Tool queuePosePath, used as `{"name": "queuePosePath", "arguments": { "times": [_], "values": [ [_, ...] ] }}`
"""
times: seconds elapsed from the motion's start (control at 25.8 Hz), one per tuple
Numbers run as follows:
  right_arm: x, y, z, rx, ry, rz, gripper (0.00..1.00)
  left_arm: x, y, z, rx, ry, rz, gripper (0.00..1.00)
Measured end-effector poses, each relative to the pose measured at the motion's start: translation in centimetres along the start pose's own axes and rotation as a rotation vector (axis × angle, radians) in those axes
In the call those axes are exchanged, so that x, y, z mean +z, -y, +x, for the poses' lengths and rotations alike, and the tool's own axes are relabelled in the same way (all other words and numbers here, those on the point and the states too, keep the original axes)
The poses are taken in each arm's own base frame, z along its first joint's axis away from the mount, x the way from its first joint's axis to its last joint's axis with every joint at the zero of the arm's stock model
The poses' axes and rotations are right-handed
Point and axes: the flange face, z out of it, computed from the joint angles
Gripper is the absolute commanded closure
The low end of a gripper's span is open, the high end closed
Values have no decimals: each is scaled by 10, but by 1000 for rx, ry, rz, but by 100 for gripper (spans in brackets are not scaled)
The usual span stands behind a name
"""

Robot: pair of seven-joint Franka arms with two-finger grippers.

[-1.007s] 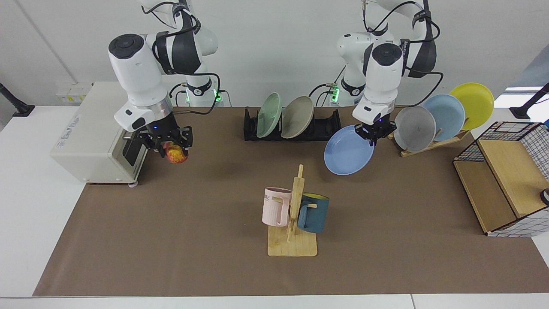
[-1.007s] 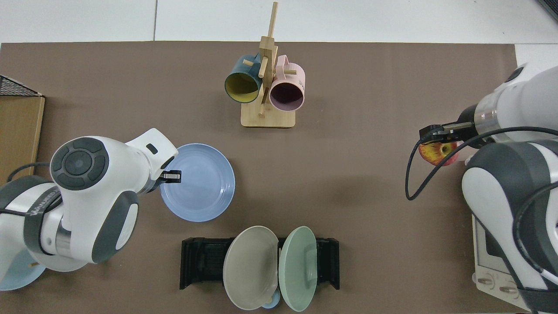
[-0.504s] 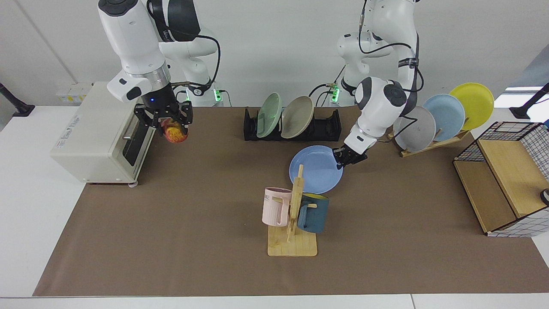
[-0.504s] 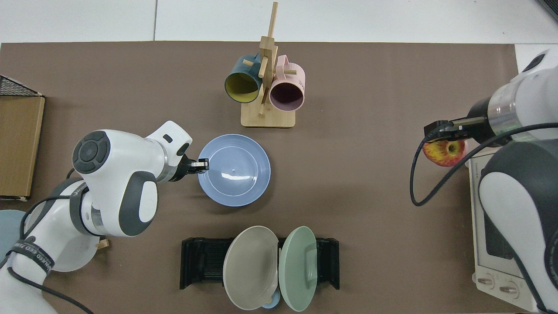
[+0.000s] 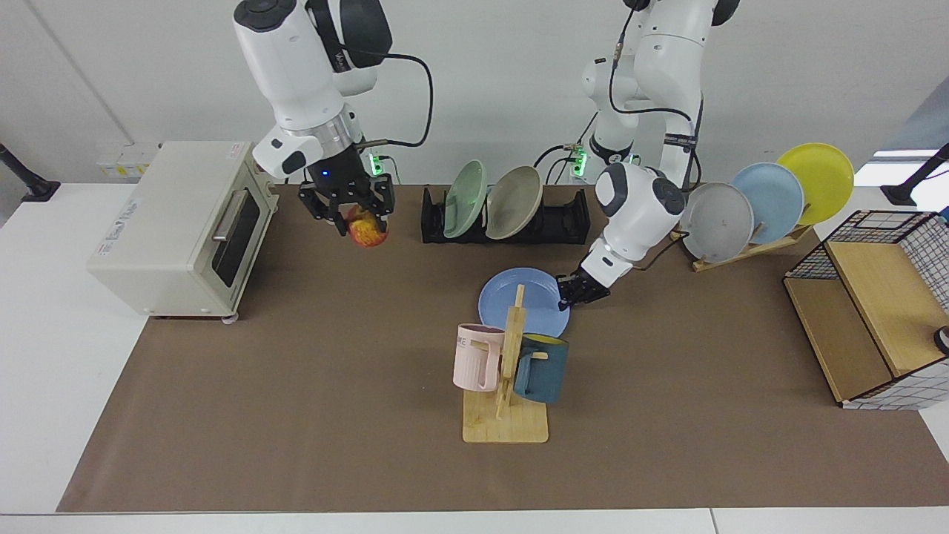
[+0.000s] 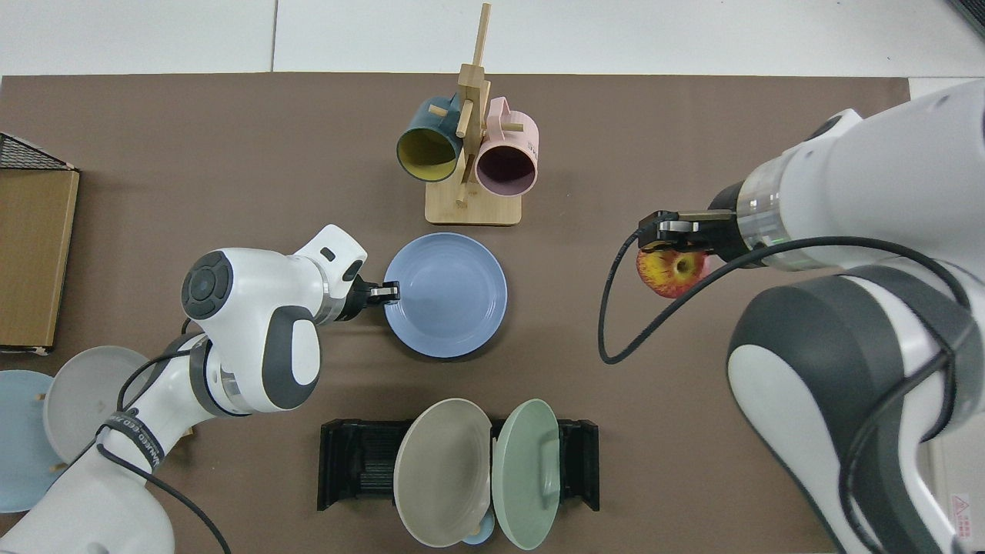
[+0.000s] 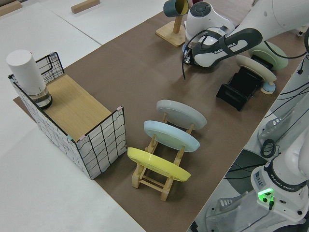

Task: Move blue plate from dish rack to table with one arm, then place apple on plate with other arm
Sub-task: 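Release the plate with the left gripper while the right gripper carries the apple, then lower the apple onto the blue plate and open the right gripper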

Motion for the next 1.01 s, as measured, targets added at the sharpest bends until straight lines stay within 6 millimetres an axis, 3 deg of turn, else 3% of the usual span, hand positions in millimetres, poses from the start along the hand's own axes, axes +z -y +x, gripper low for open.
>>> {"name": "queuePosePath", "arguments": {
  "times": [0.31,0.5,0.66,1.01],
  "values": [
    [37,44,4,91,-19,56,100,0,2,0,52,18,35,0],
    [72,83,0,129,-25,87,100,-20,28,10,133,37,158,0],
    [99,98,-8,126,-8,85,100,-50,55,23,176,55,265,0],
    [135,132,-24,180,-41,117,100,-138,105,53,188,49,419,0]
  ]
}}
